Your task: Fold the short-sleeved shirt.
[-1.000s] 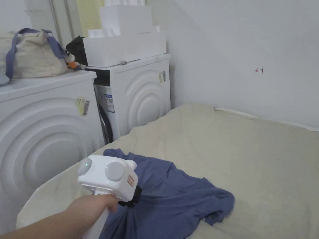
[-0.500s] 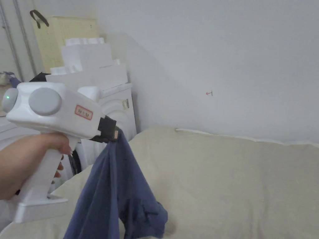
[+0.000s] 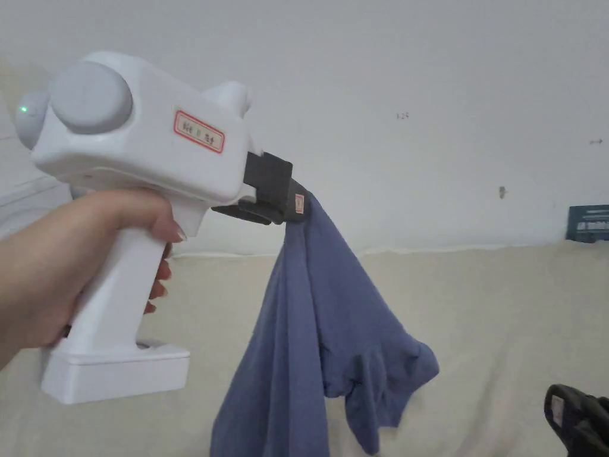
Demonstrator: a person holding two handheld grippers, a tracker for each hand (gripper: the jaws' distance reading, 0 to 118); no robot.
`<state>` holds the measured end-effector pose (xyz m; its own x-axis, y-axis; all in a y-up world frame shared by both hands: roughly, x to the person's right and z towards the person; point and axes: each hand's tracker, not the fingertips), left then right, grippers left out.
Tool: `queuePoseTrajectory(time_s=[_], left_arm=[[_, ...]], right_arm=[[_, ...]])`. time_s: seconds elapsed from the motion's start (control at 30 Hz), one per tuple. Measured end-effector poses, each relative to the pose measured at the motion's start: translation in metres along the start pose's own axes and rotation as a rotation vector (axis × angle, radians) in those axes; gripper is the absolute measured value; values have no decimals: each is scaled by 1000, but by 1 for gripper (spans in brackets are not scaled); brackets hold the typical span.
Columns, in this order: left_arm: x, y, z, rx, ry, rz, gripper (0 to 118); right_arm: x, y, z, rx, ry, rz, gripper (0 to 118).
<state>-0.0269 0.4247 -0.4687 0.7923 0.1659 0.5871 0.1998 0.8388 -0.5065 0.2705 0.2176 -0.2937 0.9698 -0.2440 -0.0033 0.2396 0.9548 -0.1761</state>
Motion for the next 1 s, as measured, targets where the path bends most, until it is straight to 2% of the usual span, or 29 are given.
queuePoseTrajectory(time_s=[0.17, 0.23, 0.37, 0.4, 0.47, 0.5, 0.53, 0.57, 0.6, 0.7, 0.8, 0.9, 1.0], left_arm=[[38, -51, -136, -190, -81, 27, 4], [53, -80, -187, -249, -78, 38, 4], [64, -125, -277, -395, -110, 178, 6], [64, -132, -290, -414, -99, 211, 16], [57, -145, -317, -464, -106, 334, 71], [60, -151, -325, -510, -55, 369, 88], [60, -155, -334, -570, -7, 366, 96], [57, -163, -341, -602, -18, 354, 96], [60, -170, -344, -548, -77, 321, 96], [68, -181, -346, -480, -59, 238, 96], [69, -178, -340, -474, -65, 297, 96], [66, -167, -318, -450, -86, 301, 96], [64, -157, -270, -372, -84, 246, 96]], right_arm=[[36, -12, 11, -37, -84, -9, 2], [50, -18, 12, -69, -126, -37, 2], [75, -27, 13, -100, -161, -85, 2], [80, -29, 13, -108, -173, -90, 2], [91, -34, 14, -121, -187, -99, 2], [95, -37, 14, -125, -195, -105, 2], [99, -39, 13, -130, -200, -110, 2], [103, -42, 12, -138, -204, -116, 2], [107, -45, 11, -147, -208, -122, 2], [116, -51, 7, -172, -213, -138, 2], [119, -52, 5, -180, -217, -146, 2], [116, -49, 6, -173, -213, -154, 2], [110, -42, 9, -170, -201, -143, 2]])
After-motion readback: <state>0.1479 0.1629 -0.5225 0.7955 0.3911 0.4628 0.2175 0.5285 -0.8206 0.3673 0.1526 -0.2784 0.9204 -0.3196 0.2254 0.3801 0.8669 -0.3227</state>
